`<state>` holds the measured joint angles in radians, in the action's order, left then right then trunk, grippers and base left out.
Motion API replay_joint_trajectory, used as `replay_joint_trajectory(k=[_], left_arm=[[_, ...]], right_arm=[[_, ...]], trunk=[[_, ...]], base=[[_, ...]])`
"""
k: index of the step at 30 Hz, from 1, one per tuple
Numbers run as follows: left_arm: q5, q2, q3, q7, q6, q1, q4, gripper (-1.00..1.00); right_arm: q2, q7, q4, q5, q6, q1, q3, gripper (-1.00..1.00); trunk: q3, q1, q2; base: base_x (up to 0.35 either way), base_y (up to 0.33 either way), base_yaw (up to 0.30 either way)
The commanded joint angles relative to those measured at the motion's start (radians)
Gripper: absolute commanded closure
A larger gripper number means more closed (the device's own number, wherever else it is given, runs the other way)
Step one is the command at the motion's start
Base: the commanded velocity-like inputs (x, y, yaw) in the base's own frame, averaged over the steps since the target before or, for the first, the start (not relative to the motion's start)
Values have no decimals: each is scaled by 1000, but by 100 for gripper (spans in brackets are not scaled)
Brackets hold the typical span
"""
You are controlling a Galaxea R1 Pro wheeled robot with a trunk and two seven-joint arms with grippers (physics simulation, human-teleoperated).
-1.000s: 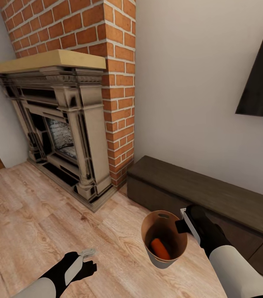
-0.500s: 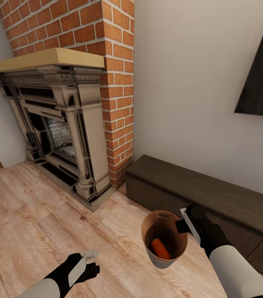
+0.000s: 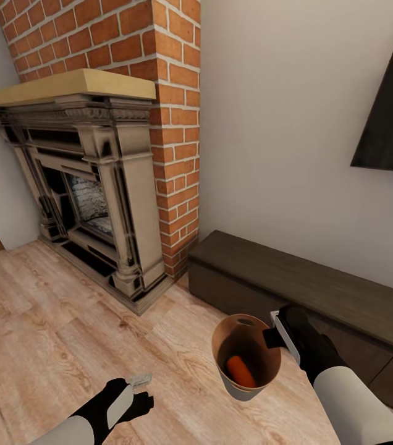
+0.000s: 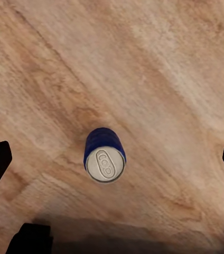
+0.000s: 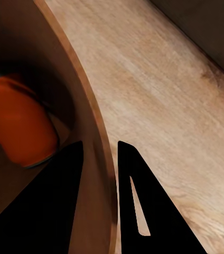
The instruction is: Put the three can of soda from the living room inside the tash can in the kitchen.
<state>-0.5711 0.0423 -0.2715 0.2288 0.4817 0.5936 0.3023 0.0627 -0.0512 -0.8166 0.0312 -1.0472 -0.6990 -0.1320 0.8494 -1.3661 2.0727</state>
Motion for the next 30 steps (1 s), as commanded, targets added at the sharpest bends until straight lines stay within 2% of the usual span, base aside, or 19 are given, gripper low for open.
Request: replay_joint_trajectory(k=[1,8,17,22,30], left_arm=[[0,0,0,0,0,0,0,-100],[0,0,0,0,-1,0,0,-100],[0,-1,0,0,-1,0,0,-100],[0,0,0,0,-1,0,0,-100],[0,0,0,0,-2,0,0,-100]], right_arm=[[0,3,-2,15,0,-1,1,100],[-2,4,-26,16,0,-2,2,100],[0,5,-189,18,0,4,12,100],[-1,5,-217,17,0,13,39,100],[-4,5,-224,16,0,15,47,100]], trunk=[[3,-4,7],[25,-31,56],[53,-65,119],[69,-84,154],[94,-115,210]], base=[[0,0,0],[0,0,0],[0,0,0],[0,0,0],[0,0,0]])
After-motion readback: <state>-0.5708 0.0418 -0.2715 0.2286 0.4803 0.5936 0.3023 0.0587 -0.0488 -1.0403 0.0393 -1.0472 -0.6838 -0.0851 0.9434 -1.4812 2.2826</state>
